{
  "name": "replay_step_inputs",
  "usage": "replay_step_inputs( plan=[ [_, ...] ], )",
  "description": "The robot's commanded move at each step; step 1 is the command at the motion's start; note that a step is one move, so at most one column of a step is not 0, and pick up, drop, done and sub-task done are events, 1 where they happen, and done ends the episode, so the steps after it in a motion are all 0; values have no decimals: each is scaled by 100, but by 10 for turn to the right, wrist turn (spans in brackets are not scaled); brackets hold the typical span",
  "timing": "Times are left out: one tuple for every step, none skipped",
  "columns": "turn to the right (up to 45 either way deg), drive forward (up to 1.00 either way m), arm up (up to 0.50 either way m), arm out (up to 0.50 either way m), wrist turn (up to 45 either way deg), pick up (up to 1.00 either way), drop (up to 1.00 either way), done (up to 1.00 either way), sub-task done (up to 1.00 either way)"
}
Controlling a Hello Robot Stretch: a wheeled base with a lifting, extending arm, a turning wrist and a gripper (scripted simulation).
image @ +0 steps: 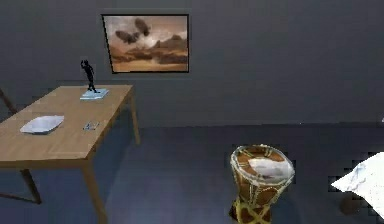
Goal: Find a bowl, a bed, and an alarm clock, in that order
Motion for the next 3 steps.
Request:
replay_step_inputs(
  plan=[
    [0, 45, 0, 0, 0, 0, 0, 0, 0],
    [-450, 0, 0, 0, 0, 0, 0, 0, 0],
    [0, 0, 0, 0, 0, 0, 0, 0, 100]
  ],
)
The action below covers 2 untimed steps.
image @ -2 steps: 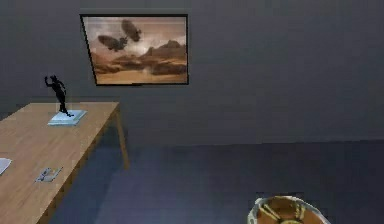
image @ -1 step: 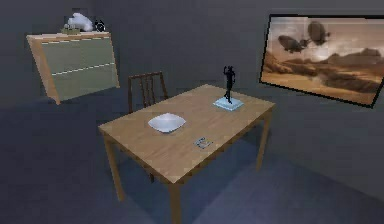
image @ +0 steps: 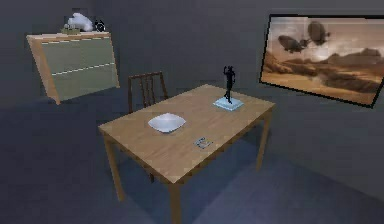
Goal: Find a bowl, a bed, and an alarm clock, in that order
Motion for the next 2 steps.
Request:
replay_step_inputs(
  plan=[
    [450, 0, 0, 0, 0, 0, 0, 0, 0],
    [450, 0, 0, 0, 0, 0, 0, 0, 0]
  ],
)
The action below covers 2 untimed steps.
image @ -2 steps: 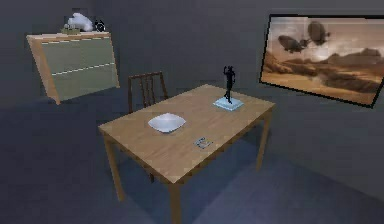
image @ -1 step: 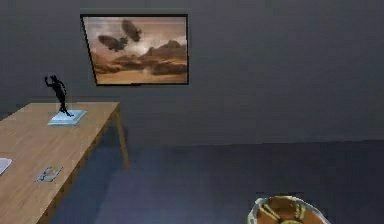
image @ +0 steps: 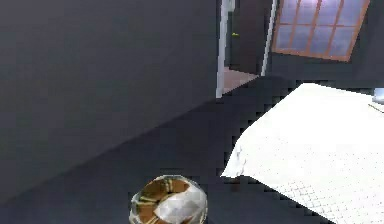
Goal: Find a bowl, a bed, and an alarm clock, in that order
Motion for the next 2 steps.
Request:
replay_step_inputs(
  plan=[
    [450, 0, 0, 0, 0, 0, 0, 0, 0],
    [120, 0, 0, 0, 0, 0, 0, 0, 0]
  ],
)
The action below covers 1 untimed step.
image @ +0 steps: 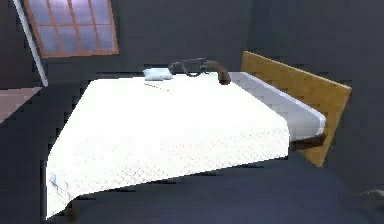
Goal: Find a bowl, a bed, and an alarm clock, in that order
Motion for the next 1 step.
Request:
replay_step_inputs(
  plan=[
    [0, 50, 0, 0, 0, 0, 0, 0, 0]
  ],
)
